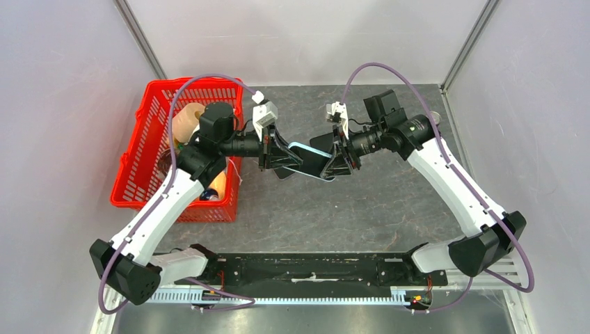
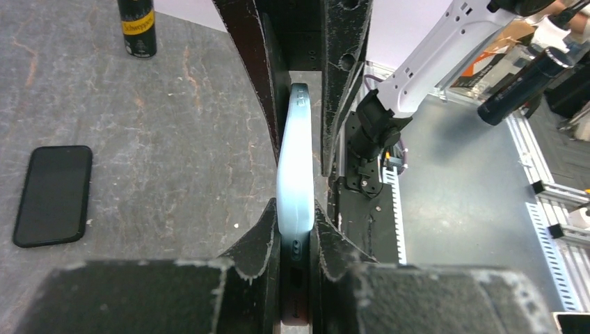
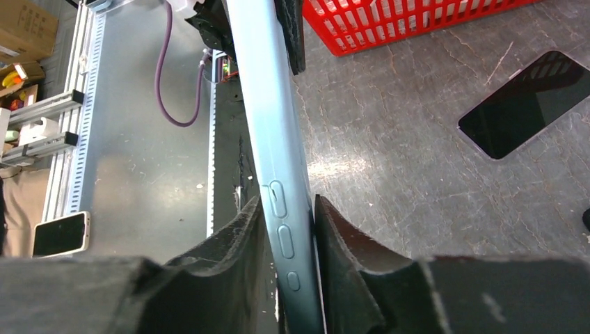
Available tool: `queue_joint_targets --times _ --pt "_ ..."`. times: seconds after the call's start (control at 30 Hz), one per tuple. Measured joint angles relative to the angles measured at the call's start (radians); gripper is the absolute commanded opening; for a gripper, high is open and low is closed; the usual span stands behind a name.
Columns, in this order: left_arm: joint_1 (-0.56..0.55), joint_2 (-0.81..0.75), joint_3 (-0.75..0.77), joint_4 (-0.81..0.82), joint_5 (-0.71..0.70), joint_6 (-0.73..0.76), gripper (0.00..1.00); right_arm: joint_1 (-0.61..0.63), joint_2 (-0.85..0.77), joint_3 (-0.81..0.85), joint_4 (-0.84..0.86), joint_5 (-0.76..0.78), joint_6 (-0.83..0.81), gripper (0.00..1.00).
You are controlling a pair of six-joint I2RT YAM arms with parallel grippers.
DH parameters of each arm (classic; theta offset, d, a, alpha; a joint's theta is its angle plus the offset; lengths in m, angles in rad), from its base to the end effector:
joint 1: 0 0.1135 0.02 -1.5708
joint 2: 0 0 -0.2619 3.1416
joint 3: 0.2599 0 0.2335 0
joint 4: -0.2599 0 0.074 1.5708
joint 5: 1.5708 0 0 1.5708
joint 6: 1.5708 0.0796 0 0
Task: Take the phone out of the phone case
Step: Pick up the phone at the center of the board, then remove the phone case from the phone.
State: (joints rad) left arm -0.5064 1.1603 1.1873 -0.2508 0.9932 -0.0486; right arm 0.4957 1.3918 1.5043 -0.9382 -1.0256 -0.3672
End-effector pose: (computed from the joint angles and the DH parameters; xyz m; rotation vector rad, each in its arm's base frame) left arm 0.1898 -0.1815 0.3936 1.1135 1.5049 -1.2711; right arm 0.2043 0.1878 0.3714 -1.3401 1.7700 1.2727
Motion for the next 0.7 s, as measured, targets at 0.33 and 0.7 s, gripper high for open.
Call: queue_joint_targets --times 0.33,0.7 --pt "0.000 0.006 -0.010 0.001 0.006 -0.038 0.33 0.005 0.011 0.003 -0.044 -0.008 -0.124 0.00" --pt "-0.005 -0.010 0.026 0.010 -0.129 -0.078 0.75 0.008 -0.026 -0.001 -0.107 0.155 -0.124 0.00"
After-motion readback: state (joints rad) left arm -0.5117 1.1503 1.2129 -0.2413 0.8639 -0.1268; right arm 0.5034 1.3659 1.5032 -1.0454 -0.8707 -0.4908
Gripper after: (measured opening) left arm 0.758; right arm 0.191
